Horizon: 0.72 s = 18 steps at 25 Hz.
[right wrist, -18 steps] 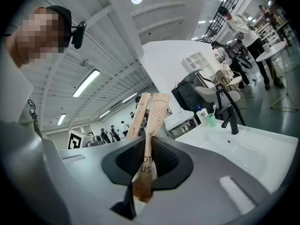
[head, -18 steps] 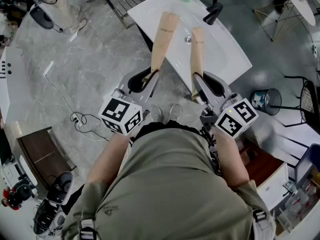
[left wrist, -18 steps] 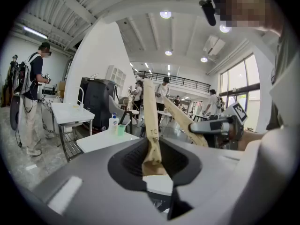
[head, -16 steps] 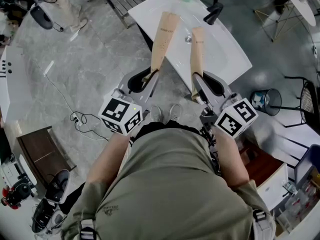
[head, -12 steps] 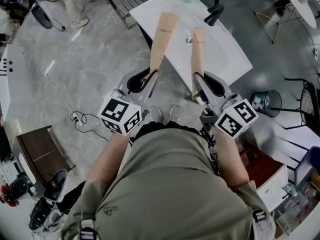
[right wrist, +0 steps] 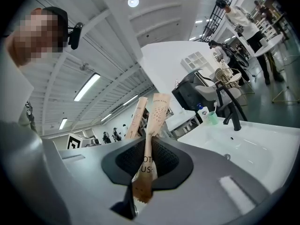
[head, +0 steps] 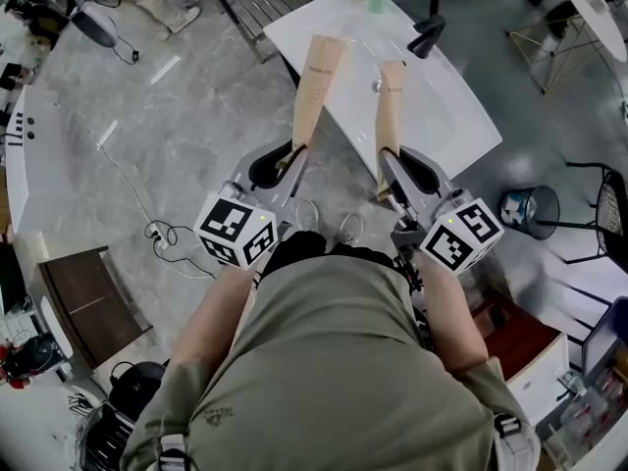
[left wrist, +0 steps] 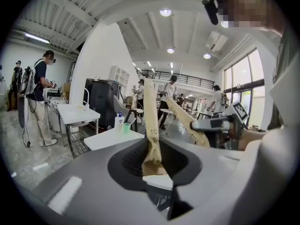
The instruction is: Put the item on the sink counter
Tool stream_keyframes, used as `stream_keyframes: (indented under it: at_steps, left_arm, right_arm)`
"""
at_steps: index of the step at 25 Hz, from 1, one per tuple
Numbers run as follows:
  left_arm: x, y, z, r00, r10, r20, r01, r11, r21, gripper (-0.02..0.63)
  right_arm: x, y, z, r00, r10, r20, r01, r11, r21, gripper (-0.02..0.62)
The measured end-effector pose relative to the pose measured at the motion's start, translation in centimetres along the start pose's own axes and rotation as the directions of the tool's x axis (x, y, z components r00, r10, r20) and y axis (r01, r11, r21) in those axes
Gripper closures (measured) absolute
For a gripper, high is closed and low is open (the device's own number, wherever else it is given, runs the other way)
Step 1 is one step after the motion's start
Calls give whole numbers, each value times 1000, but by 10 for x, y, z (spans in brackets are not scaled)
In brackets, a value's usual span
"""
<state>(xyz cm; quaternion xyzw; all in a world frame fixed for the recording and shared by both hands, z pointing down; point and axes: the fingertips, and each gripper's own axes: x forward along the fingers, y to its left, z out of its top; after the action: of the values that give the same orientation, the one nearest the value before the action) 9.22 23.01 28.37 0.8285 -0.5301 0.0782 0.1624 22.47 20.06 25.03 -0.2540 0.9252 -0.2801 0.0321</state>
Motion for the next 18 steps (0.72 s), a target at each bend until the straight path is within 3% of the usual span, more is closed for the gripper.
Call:
stream_keyframes:
  at_steps: [9, 18]
  left_arm:
    - [6, 30, -3, 1000, -8, -9, 7, 1000, -18, 541]
    - [21, 91, 5, 998, -49, -26, 48, 998, -29, 541]
  right_arm:
    - [26, -7, -2, 1000, -27, -6, 27, 1000, 4, 546]
    - [84, -17, -2, 997, -79, -14, 80, 997, 19, 546]
